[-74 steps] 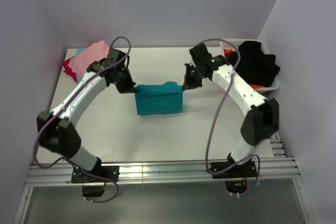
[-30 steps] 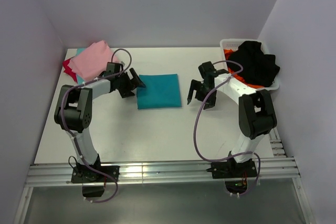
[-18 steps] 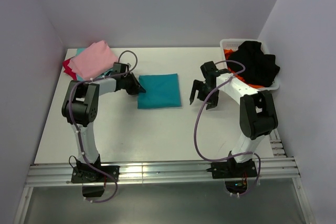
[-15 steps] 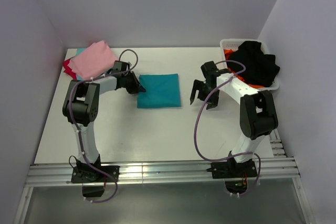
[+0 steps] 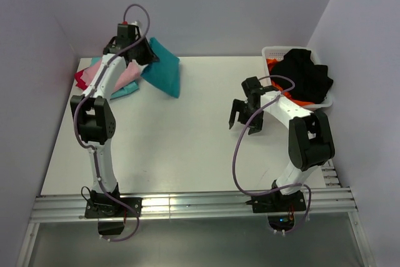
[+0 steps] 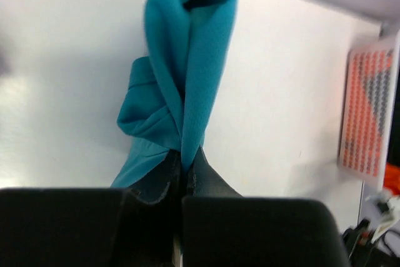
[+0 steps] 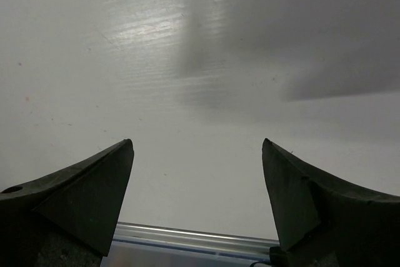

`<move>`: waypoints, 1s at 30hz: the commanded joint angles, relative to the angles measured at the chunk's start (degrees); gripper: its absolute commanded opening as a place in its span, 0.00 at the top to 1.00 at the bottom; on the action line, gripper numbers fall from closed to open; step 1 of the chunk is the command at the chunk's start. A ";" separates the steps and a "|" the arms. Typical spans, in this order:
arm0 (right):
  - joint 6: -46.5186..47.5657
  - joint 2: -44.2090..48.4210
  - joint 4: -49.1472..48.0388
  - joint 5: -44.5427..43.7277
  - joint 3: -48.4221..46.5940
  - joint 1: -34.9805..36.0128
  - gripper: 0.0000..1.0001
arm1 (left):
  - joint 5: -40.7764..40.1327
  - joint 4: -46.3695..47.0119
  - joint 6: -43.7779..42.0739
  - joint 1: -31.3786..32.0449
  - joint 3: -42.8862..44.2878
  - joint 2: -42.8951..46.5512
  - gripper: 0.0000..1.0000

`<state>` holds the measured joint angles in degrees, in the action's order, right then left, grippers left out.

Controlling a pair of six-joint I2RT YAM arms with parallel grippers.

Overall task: Fold and stack the t-shirts
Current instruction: Neatly place the folded tshirt to the corner

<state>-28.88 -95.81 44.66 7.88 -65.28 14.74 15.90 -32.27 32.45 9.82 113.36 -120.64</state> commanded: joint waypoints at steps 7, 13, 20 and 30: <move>2.43 4.58 1.65 -1.81 2.26 -0.94 0.10 | 2.90 -4.20 -1.25 -12.80 10.04 -2.58 1.00; 2.08 4.14 1.13 -0.68 3.31 -0.94 0.11 | 5.81 -2.71 0.16 -22.64 9.60 -2.49 1.00; 2.25 3.96 1.39 -0.50 3.40 -0.94 0.12 | 8.36 -1.92 2.09 -31.62 7.84 -5.74 0.98; 1.81 5.55 0.78 -0.41 4.45 -0.94 0.12 | 8.01 -3.24 3.24 -37.51 2.49 -11.11 0.29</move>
<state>-27.16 -93.78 45.60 7.40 -61.67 14.22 23.31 -34.44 34.11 -26.37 118.28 -130.78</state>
